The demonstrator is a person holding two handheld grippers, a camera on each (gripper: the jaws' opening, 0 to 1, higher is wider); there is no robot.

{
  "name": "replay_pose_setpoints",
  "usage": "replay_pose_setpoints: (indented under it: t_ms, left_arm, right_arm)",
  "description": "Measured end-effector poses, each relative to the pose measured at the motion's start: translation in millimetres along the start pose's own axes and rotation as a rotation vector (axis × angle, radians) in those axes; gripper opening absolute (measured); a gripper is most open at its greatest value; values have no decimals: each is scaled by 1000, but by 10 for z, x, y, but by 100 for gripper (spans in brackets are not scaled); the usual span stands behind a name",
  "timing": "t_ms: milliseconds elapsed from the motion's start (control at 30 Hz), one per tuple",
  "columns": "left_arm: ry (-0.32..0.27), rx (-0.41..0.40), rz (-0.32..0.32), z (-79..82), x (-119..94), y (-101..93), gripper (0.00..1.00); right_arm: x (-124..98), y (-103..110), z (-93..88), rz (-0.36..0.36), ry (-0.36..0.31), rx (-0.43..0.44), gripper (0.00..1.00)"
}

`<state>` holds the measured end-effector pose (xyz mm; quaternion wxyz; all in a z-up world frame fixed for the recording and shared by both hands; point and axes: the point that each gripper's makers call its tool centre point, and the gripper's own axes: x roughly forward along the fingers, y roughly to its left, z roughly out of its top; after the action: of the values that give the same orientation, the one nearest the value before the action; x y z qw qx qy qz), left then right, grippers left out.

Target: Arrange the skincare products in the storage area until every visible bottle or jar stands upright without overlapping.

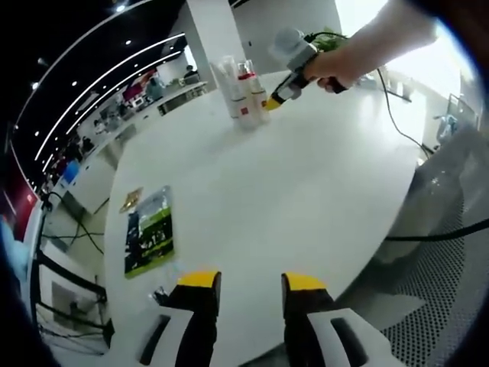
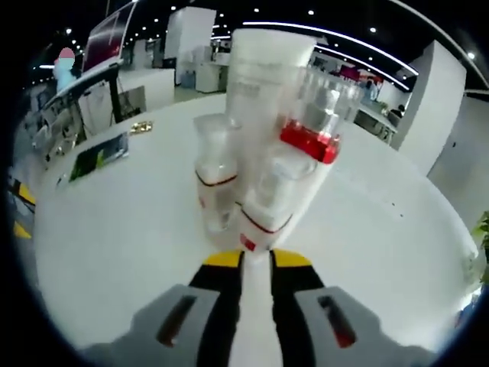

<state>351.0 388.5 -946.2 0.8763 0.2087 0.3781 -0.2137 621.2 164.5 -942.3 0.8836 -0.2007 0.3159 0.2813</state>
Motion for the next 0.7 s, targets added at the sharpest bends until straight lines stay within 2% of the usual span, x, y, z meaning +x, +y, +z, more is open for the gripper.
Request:
replay_pose_setpoints:
  t_ms: [300, 367, 467, 533, 600, 667, 700]
  left_arm:
    - [11, 6, 1, -17, 11, 4, 33]
    - [11, 6, 3, -18, 9, 7, 33]
    - [14, 11, 1, -22, 10, 5, 34]
    - [16, 15, 1, -24, 10, 5, 34]
    - [13, 13, 6, -17, 4, 17, 35]
    - [6, 4, 14, -7, -9, 40, 35]
    - [4, -3, 17, 0, -16, 53, 35]
  right_arm:
    - [-23, -10, -27, 22, 7, 3, 20]
    - [-85, 11, -97, 16, 14, 68, 25]
    - [-197, 76, -154, 15, -6, 147, 26]
    - [-360, 201, -213, 30, -35, 232, 28]
    - [-493, 347, -244, 65, -61, 275, 29]
    - [-623, 450, -289, 77, -77, 276, 30]
    - [-726, 574, -327, 108, -85, 288, 30]
